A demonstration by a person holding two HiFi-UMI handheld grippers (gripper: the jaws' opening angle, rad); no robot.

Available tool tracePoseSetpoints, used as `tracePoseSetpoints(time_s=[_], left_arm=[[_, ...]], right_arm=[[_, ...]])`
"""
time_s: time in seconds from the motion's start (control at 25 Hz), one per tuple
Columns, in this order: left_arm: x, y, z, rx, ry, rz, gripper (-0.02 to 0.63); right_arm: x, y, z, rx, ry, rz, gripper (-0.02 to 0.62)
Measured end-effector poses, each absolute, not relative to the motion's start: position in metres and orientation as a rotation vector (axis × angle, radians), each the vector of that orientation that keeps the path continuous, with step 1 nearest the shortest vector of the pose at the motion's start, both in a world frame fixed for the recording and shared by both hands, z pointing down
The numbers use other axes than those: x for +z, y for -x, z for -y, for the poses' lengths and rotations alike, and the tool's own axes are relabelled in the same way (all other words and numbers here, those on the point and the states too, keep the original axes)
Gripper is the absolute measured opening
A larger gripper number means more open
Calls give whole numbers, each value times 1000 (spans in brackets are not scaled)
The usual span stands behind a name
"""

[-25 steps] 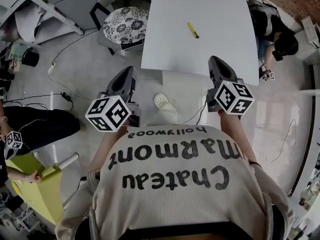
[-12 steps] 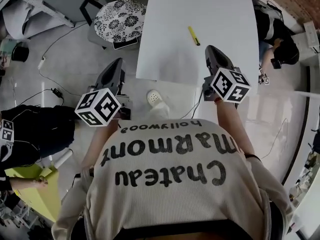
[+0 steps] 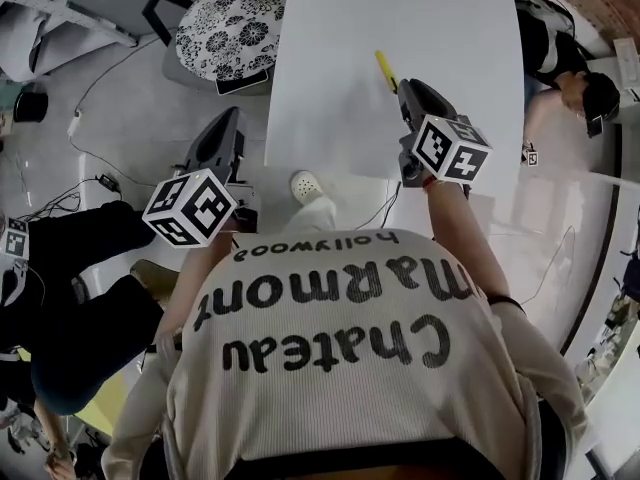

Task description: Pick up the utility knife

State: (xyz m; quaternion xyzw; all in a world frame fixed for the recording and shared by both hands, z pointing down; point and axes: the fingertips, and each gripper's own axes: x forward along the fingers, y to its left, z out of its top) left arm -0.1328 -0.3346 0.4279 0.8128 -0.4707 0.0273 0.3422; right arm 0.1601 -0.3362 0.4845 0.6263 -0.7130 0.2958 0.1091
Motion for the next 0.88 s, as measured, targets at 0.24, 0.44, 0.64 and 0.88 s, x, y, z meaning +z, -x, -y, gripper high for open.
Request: tracePoseSetpoints(time_s=[0.24,0.44,0.64,0.88], left_arm=[[426,127,362,78,-2130,1215,0],[428,117,376,69,-2130,1210,0],[428,109,385,83,-2131,1198,0],[430,109,392,83,-2116,1190,1]], right_arm=[[510,-164,352,916,-1813,2035,102],[524,-167,353,930,-1756,1997,136],[538,-167,354,913,-1694,1949,158],[549,-162,357,885,-1610,1894,187]])
